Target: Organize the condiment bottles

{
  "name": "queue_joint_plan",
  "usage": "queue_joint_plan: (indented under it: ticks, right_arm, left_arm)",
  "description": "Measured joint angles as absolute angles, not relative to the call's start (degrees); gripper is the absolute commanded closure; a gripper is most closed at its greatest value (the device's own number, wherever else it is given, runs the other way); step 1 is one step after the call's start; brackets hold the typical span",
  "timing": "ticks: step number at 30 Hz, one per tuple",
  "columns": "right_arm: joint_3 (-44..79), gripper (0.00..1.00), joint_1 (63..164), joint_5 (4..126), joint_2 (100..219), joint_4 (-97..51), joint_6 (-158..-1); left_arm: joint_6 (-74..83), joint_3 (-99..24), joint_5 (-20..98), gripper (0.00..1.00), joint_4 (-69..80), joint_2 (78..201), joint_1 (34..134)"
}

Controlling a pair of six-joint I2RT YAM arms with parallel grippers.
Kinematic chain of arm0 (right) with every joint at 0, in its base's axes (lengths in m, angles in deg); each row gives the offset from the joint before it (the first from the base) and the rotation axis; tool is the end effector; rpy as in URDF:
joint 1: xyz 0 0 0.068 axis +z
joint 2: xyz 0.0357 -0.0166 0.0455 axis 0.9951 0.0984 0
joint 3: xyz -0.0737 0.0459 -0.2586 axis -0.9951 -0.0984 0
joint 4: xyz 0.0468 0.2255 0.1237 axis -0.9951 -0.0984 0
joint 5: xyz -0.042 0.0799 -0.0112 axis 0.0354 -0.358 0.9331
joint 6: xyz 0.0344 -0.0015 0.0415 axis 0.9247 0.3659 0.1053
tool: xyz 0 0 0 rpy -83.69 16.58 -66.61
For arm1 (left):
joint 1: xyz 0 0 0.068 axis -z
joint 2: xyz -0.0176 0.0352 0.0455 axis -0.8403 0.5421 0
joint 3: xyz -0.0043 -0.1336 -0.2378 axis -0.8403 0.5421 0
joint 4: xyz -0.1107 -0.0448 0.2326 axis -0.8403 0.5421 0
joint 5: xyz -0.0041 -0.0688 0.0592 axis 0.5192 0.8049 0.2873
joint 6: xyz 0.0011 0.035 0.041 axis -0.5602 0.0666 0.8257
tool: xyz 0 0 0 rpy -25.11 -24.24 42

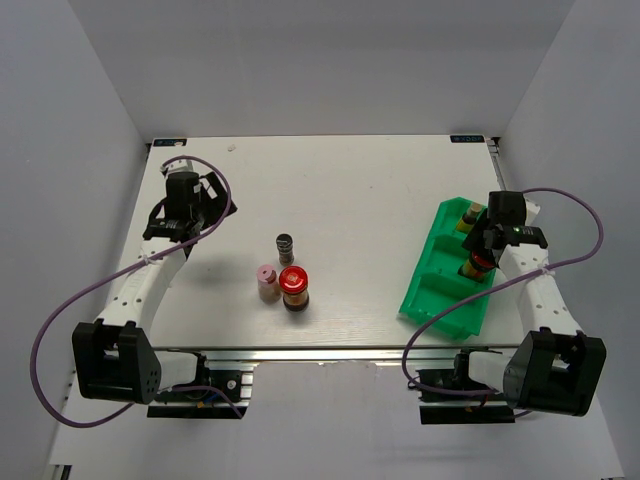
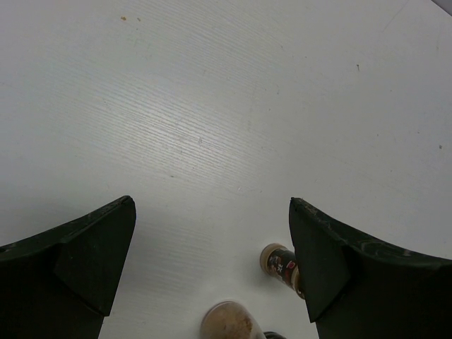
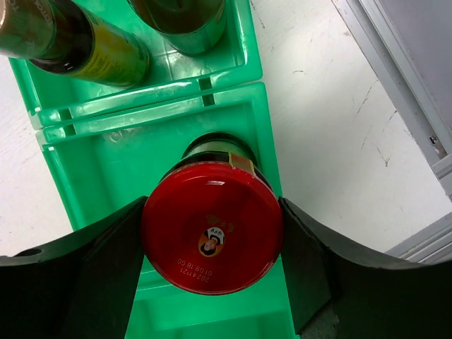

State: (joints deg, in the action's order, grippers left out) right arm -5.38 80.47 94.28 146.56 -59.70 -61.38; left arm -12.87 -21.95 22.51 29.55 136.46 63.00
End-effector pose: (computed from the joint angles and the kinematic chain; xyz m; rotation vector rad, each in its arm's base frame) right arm 0.2374 -0.0291 0.2674 0.7543 2.3076 -0.2978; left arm 0.2773 -0.0234 0.2909 -0.5196 2.1599 -0.1810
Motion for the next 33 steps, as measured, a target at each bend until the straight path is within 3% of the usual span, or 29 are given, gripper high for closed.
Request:
queue_joint_plan:
  ticks: [3,4,5,14,22,25,33]
  right_arm:
    - [-5.4,0.33,80.3,94.2,146.6,-59.6,-61.4]
    - [-5.4,0.18,80.3,94.1,146.6,-59.6,-61.4]
    - [-5.4,0.12,80.3,94.1,146.5,-59.6,-61.4]
    - [-0.4,0.11,80.2,93.0,142.0,-62.4,-63.7]
    - [3.6,0.11,82.1,78.5,131.7,-60.5,-69.0]
    - [3.8,0.11,90.6,73.5,131.3,-58.3,-71.2]
    - [5.6,0.11,130.1,74.0,143.1,-52.7,-79.4]
  left_arm:
    - [-12.8,-21.9,22.2,0.02,29.5,136.4,63.0]
    - [-12.8,-21.9,22.1,0.02,29.5,136.3,63.0]
    - [-12.9,-21.9,22.1,0.02,29.5,136.2,63.0]
    - [-12.9,-21.9,21.9,0.02,29.6,136.2,63.0]
    - [-12.9,-21.9,22.0,0.02,29.6,136.2,63.0]
    - [-12.9,-21.9,22.3,0.02,29.6,136.2,63.0]
    - [-13.4,-21.9,22.4,0.02,30.5,136.2,63.0]
